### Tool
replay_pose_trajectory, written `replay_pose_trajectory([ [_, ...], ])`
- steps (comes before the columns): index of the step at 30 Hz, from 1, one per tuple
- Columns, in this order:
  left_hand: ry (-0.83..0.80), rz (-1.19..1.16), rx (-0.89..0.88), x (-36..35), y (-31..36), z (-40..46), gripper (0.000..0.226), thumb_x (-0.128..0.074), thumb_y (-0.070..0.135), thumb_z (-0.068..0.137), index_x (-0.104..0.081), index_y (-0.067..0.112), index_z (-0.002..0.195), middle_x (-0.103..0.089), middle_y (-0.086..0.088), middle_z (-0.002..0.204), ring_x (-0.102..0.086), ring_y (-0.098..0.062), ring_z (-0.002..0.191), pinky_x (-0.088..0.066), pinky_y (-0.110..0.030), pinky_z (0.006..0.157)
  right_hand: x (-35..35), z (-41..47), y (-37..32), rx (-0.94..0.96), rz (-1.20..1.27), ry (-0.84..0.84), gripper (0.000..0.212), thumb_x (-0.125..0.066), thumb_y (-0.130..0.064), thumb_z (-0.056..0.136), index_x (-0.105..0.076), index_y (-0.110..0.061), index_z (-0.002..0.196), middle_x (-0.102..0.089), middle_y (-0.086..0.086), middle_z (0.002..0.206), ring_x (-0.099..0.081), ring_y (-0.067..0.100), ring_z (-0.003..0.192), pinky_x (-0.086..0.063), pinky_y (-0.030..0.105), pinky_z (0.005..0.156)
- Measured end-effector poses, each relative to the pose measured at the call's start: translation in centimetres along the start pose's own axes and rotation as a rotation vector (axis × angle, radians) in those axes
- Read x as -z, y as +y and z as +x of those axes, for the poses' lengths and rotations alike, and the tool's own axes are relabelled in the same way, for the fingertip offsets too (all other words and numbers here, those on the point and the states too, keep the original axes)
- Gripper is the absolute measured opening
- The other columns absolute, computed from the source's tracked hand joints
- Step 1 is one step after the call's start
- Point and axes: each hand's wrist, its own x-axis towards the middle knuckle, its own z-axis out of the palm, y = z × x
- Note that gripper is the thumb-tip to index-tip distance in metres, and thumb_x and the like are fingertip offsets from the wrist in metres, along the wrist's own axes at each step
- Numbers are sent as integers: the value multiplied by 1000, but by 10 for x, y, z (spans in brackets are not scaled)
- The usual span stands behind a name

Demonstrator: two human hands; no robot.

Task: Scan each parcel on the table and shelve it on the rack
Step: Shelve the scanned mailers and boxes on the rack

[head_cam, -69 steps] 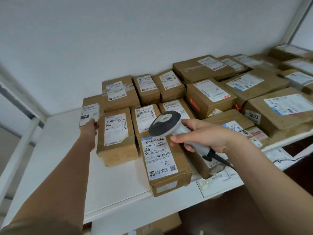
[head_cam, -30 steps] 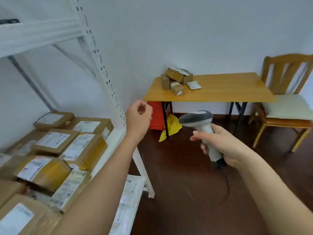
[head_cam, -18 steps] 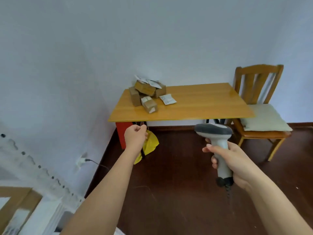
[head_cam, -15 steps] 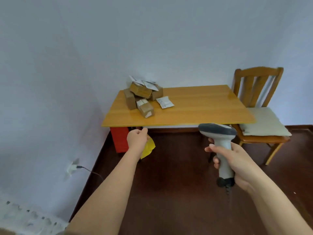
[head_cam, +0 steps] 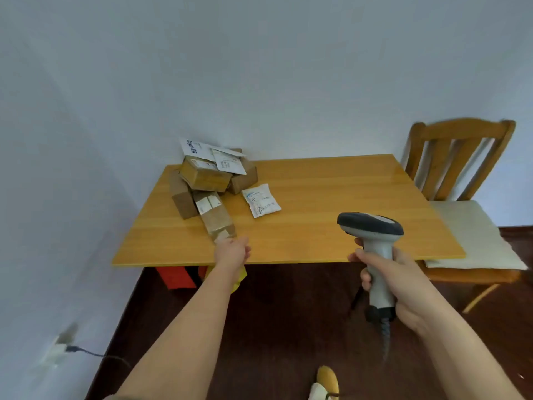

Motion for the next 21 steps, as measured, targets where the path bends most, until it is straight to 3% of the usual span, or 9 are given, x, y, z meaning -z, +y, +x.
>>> replay_pose_trajectory([
  [2,33,21,20,-14,11,38,13,-59,18,96,-60,5,94,-65,-8,79,-58,-15,64,-45,-26,55,-3,53,-10,-16,-6,-43,24,-63,-12,94,-61,-15,118,-67,7,88,-49,11,52,-45,25,49],
  [6,103,62,57,-46,30,91,20,-60,16,95,-55,8,78,-64,-11,80,-58,-16,65,-48,-30,66,-4,140,-32,-54,-48,-110,24,-63,-12,94,-61,-16,118,-68,5,85,-48,12,53,-44,26,51],
  [12,104,126,47,-88,43,146,19,-60,16,95,-53,7,80,-66,-12,83,-61,-20,71,-56,-42,81,-23,246,-47,-132,-122,-155,24,-62,-13,96,-59,-15,120,-67,7,88,-48,13,53,-44,29,53],
  [15,107,189,56,-106,45,187,18,-60,14,93,-53,9,77,-63,-11,85,-57,-21,73,-55,-42,74,-34,290,-45,-158,-178,-181,24,-62,-14,96,-59,-17,120,-67,7,91,-49,13,54,-45,29,54],
  [17,74,287,45,-120,45,212,6,-60,15,92,-57,11,91,-61,-9,95,-55,-18,74,-47,-32,64,-39,315,-40,-182,-211,-168,27,-62,-15,96,-58,-18,122,-67,7,92,-49,12,54,-46,28,55],
  [18,52,339,35,-127,45,225,12,-61,16,92,-56,13,102,-60,-8,105,-56,-17,78,-45,-29,63,-42,327,-39,-192,-217,-152,28,-62,-16,96,-58,-18,123,-67,7,92,-50,12,54,-46,28,55],
  [21,-8,488,-3,-149,46,260,48,-62,20,92,-44,13,135,-45,-8,138,-55,-25,111,-49,-33,83,-51,361,-37,-223,-252,-117,27,-62,-16,96,-58,-19,123,-67,5,91,-50,11,53,-46,26,53],
])
